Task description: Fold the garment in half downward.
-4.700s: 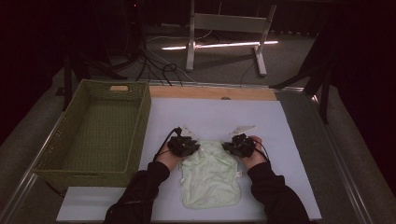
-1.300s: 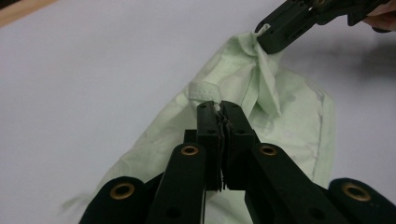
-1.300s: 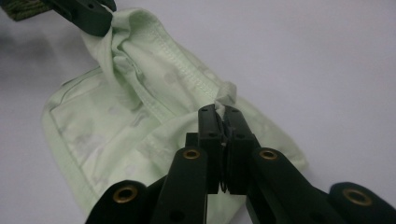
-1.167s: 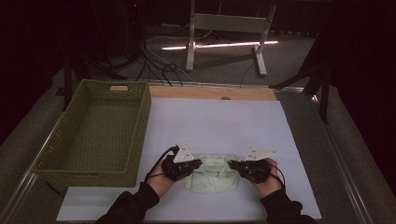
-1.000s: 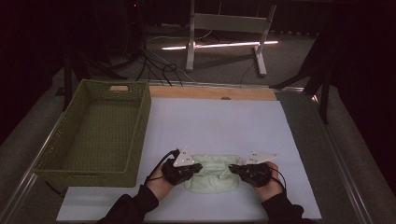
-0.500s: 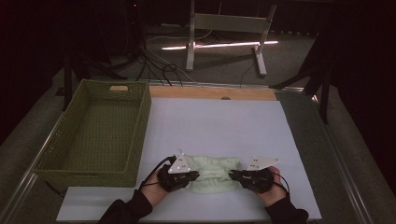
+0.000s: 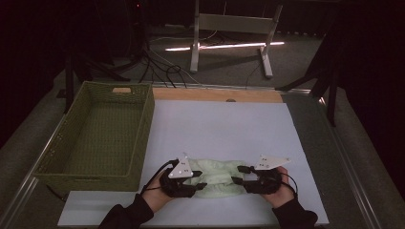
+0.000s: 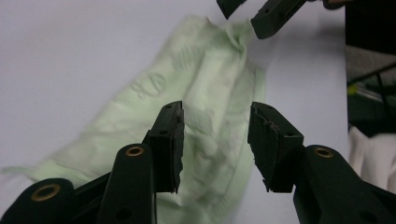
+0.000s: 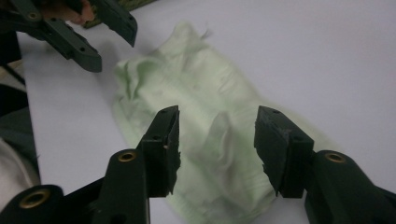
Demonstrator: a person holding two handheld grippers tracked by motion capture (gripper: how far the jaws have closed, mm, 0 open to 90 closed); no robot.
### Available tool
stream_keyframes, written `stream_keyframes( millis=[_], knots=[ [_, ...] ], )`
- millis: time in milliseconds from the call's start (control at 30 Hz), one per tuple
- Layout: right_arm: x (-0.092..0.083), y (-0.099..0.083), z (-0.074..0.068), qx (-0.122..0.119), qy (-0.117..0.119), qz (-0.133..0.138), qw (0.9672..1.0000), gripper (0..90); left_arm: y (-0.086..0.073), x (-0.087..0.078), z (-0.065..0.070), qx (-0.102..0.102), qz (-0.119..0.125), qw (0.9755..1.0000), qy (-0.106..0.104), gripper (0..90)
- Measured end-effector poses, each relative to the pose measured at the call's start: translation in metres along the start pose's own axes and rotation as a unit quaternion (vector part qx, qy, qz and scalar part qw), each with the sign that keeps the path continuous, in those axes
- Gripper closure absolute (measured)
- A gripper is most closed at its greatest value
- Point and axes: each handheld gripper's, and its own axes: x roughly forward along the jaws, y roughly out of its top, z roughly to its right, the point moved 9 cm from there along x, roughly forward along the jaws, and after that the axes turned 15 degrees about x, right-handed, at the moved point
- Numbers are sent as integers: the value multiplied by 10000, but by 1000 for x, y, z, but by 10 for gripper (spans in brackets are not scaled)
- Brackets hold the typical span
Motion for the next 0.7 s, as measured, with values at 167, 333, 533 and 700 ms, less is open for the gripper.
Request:
stream_keyframes(
  millis=[167,333,533,700],
  knots=[
    [-5,20,12,-28,-390,178,9991,801,2,0,-18,-113,-118,9989,448,691],
    [11,15,22,-20,-513,-227,9984,899,-13,18,-18,-231,-611,9976,248,883],
    [28,-6,13,-55,-176,-654,9977,900,-16,24,-5,-91,-655,9977,-111,899],
    [26,-23,-1,-129,108,-894,9958,900,-20,22,6,63,-788,9965,-287,900]
  ],
)
